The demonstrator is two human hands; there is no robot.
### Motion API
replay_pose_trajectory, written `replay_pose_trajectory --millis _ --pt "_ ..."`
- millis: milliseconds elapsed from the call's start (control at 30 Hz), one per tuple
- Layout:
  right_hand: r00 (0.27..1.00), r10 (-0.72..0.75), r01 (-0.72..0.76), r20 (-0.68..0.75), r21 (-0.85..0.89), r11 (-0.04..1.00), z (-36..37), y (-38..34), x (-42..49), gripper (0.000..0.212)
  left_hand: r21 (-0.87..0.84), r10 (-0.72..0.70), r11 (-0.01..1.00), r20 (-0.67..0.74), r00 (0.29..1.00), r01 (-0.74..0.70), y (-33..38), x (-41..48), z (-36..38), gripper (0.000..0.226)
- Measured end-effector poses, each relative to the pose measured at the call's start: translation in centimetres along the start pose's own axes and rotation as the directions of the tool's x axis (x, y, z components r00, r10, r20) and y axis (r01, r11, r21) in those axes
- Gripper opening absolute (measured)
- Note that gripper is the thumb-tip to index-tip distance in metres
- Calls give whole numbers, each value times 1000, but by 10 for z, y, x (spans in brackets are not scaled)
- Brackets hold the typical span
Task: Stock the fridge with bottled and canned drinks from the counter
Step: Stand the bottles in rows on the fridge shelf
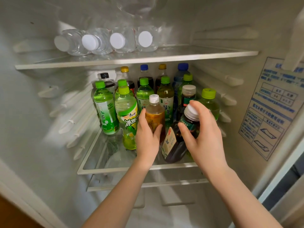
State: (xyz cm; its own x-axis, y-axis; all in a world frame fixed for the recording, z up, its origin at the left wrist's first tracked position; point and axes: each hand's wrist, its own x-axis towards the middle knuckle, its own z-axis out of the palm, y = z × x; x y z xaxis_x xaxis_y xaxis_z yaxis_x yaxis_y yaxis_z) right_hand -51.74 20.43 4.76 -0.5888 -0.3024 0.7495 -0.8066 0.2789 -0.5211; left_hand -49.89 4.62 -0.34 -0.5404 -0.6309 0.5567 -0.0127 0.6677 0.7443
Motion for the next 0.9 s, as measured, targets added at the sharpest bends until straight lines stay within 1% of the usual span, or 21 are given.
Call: replay_pose_trajectory --millis 100,167,200,300,433,500,567,667,767,833,900 --pt "1000 -1 1 -2 -1 1000 -1 1 0 59 29 12 1000 -50 999 -11 3 -14 -8 72" --pt "1000 -10 10 -8 -7 1000 -1 2 0 59 51 -1 999 -96 995 6 3 -26 -19 73" --pt "1000 -15 15 -6 -13 1000 -1 2 1 59 46 -9 999 -113 994 15 1 -32 -25 74" --pt "1000 -21 22 18 -20 1000 0 1 3 60 -39 18 999 -147 989 -24 -8 -48 -44 72" --pt "996 -63 66 59 -39 997 9 -6 5 60 -97 -97 992 -235 967 76 -26 -51 -69 75" --pt "994 -78 81 72 -44 996 15 -9 8 59 -92 -123 991 -276 953 101 -35 -48 -81 76" --pt "994 -62 67 88 -52 996 20 -11 13 58 -55 -118 993 -331 936 106 -45 -41 -92 77" --pt "993 -42 49 115 -60 997 26 -10 21 57 64 -70 993 -399 914 104 -61 -28 -105 73" --pt "990 -35 43 138 -56 997 34 -8 29 56 145 -43 983 -400 915 109 -72 -9 -112 69" --pt "990 -22 31 142 -55 998 38 -8 33 55 161 -45 980 -400 916 118 -76 3 -112 66" --pt "991 -22 29 133 -51 998 42 -8 34 55 164 -58 977 -411 910 137 -79 12 -109 69"
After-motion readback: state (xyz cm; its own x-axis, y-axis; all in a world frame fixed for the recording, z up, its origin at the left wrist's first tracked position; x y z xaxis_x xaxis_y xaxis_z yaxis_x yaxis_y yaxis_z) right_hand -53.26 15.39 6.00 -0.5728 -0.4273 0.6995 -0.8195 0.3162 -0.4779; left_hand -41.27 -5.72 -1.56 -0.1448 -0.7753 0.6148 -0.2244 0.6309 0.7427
